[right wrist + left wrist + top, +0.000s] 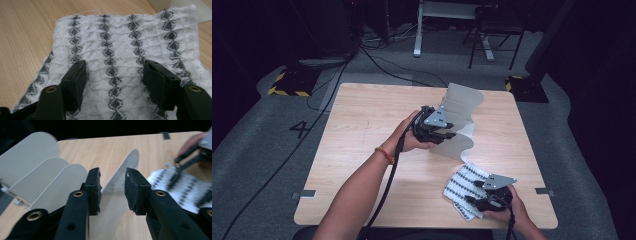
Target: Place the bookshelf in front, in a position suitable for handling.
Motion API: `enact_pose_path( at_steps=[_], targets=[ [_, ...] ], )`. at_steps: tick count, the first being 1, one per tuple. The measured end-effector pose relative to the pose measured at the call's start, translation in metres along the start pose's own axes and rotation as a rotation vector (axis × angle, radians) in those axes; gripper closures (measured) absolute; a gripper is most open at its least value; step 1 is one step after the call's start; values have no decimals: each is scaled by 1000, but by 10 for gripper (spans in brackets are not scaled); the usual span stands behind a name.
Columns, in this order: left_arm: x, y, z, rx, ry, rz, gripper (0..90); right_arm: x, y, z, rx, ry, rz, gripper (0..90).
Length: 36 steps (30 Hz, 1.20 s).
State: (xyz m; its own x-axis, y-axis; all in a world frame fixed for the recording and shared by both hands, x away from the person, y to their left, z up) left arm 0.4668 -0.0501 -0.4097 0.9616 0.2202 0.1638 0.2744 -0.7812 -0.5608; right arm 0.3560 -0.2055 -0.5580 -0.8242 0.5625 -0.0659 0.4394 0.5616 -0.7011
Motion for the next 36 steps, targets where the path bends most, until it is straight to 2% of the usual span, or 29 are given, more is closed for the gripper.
enact_pose_path(
  at_steps=[2, 5, 8, 10, 14, 17, 19, 20, 21, 22, 23, 24, 25, 26, 27, 32, 34, 35, 36],
  targets=[
    [-5, -2, 0, 1, 9, 12, 671, -4, -2, 2, 2, 7, 13, 361],
    [-14, -8, 2, 5, 40, -2, 695, -13, -6, 6, 4, 23, 40, 361],
    [-23, -16, 4, -23, 22, 11, 725, -22, -9, 10, 5, 49, 64, 362],
    [-28, -23, 5, -33, 22, 1, 746, -26, -11, 12, 8, 56, 72, 362],
    [-38, -31, 7, -16, 67, -6, 731, -28, -13, 14, 12, 52, 89, 367],
    [-33, -30, 9, 16, 83, -27, 638, -30, -13, 15, 12, 65, 86, 366],
    [-28, -29, 9, 24, 73, -26, 580, -30, -13, 14, 13, 64, 87, 366],
    [-27, -30, 8, 11, 57, -16, 528, -30, -13, 15, 14, 66, 87, 367],
    [-27, -32, 8, 1, 51, 0, 528, -30, -13, 15, 14, 66, 87, 367],
    [-29, -33, 8, 1, 50, 33, 486, -30, -13, 15, 13, 66, 87, 367],
    [-30, -34, 9, 9, 64, 42, 486, -30, -13, 15, 13, 66, 87, 367],
    [-29, -33, 13, 36, 81, 31, 476, -30, -13, 15, 13, 69, 86, 367],
    [-28, -33, 15, 49, 82, 33, 434, -30, -13, 15, 10, 74, 77, 367],
    [-28, -32, 17, 62, 86, 36, 434, -30, -13, 15, 10, 74, 77, 367],
    [-26, -31, 19, 66, 90, 22, 423, -30, -13, 15, 10, 76, 75, 366],
    [-20, -23, 22, 74, 86, 17, 425, -30, -13, 15, 13, 72, 80, 367],
    [-19, -20, 21, 59, 103, 19, 509, -30, -13, 15, 12, 72, 77, 366],
    [-18, -18, 21, 62, 115, 28, 524, -30, -13, 15, 13, 75, 76, 366],
    [-18, -17, 21, 57, 107, 36, 531, -30, -13, 15, 11, 77, 75, 366]
  ],
)
Point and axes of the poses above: each handheld gripper's, and its own axes: y roughly forward along the jaws, z roughly out of its underside, x roughly to its left, the point moved 9 cm from there along y, roughly forward along the jaws, and after that the axes turned 2 degrees about -y, right-handed, at the moved point
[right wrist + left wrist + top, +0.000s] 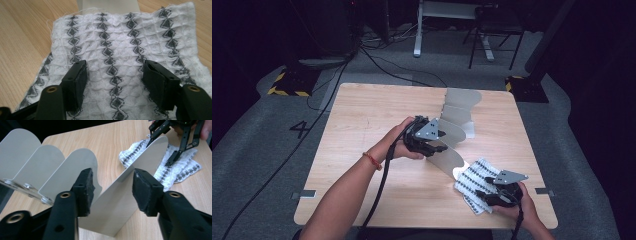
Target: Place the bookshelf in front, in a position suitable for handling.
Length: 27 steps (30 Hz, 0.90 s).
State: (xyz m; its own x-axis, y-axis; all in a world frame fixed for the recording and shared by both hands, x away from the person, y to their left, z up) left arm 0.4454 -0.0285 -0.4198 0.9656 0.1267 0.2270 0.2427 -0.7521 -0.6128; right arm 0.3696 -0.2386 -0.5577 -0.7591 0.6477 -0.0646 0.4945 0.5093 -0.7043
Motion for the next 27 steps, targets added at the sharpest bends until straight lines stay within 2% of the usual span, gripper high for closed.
enact_pose_path(
  at_steps=[3, 5, 8, 12, 18, 21, 27],
  targets=[
    [6, 1, -1, -11, -5, -17, 620, 0, 0, 0, -2, 0, -1, 366],
    [12, -1, 1, -13, -32, -38, 723, 0, 0, 0, -3, 1, -2, 366],
    [16, -3, 5, -18, -61, -34, 730, 0, 0, 0, -3, 1, -2, 367],
    [13, -9, 8, -15, -87, -20, 796, 0, 0, 0, -4, 2, -7, 367],
    [-11, -23, 11, -5, -109, -2, 846, 0, 0, 0, -4, 1, -7, 366],
    [-23, -29, 12, -5, -107, -8, 859, 0, 0, 0, -2, 1, -6, 366],
    [-48, -34, 9, -5, -164, -32, 878, -1, 0, 0, 1, 5, -7, 364]
  ],
)
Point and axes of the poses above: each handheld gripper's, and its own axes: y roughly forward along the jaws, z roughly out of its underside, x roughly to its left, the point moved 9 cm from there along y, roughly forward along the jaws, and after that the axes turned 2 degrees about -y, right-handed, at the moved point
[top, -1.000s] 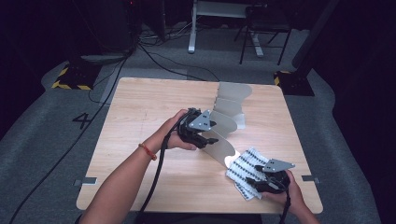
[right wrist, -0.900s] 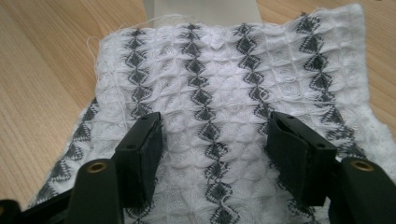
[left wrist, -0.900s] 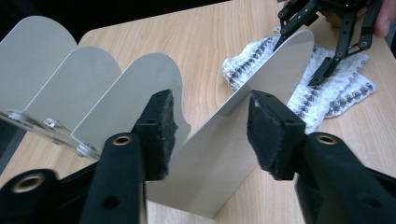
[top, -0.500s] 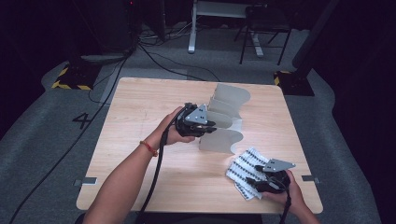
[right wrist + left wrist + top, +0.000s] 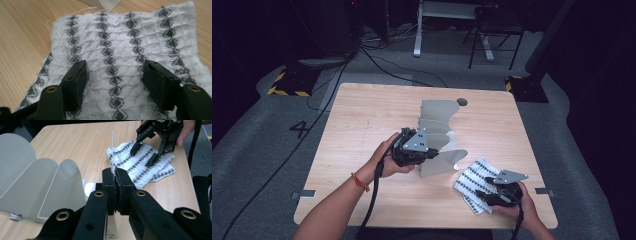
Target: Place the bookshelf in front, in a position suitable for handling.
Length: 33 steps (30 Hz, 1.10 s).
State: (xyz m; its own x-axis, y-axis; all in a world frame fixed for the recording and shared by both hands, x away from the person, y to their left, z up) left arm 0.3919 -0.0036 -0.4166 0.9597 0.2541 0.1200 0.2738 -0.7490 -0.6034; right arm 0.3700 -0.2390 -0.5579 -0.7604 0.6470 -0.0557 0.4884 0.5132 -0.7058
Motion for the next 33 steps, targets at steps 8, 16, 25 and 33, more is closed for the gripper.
enact_pose_path(
  at_steps=[8, 16, 25, 33],
  targets=[
    [-21, 0, -3, -11, -36, 4, 841, -1, 0, 0, 1, -2, 2, 362],
    [-16, -31, -8, -147, -97, -11, 700, 0, 0, 0, 1, -2, 0, 359],
    [18, -55, 2, -137, -90, -175, 599, -1, 1, -1, 1, 5, -1, 352],
    [49, -18, 14, -39, -133, -145, 624, -1, 2, -1, -3, 3, -4, 351]
  ],
)
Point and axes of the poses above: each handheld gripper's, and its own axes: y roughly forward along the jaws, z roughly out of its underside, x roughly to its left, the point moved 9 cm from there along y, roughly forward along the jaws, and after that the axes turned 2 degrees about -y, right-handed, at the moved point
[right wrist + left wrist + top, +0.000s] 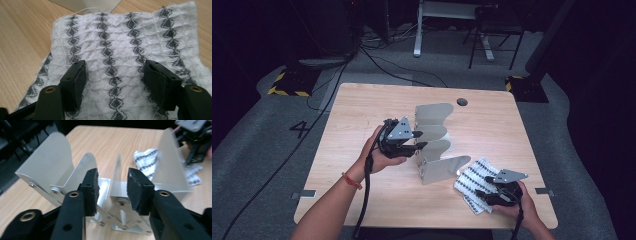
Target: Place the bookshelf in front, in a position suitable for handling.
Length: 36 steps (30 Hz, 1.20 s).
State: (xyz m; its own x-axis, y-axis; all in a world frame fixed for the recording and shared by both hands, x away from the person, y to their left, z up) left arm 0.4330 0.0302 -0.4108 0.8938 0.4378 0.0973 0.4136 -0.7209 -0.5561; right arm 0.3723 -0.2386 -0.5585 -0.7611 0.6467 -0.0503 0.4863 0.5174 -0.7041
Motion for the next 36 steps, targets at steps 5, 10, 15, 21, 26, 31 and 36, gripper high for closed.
enact_pose_path(
  at_steps=[5, 10, 15, 21, 26, 31, 36],
  targets=[
    [5, 22, 4, 26, -13, 55, 626, 0, -1, 1, 2, -13, -11, 354],
    [5, 32, 5, 27, -36, 74, 681, 6, -3, 1, 3, -50, -26, 359],
    [-2, 37, 6, 33, -33, 87, 843, 17, -6, -5, -6, -96, -37, 348],
    [-8, 30, 9, 13, -80, 72, 879, 18, -13, -8, -32, -91, -37, 345],
    [-22, 19, 15, 14, -76, 47, 890, 18, -13, -8, -23, -83, -33, 340],
    [-34, 11, 19, -15, -88, 25, 889, 23, -10, -8, -1, -92, -44, 294],
    [-35, 14, 18, -49, -94, 17, 889, 37, -5, -13, 10, -109, -62, 220]
  ],
)
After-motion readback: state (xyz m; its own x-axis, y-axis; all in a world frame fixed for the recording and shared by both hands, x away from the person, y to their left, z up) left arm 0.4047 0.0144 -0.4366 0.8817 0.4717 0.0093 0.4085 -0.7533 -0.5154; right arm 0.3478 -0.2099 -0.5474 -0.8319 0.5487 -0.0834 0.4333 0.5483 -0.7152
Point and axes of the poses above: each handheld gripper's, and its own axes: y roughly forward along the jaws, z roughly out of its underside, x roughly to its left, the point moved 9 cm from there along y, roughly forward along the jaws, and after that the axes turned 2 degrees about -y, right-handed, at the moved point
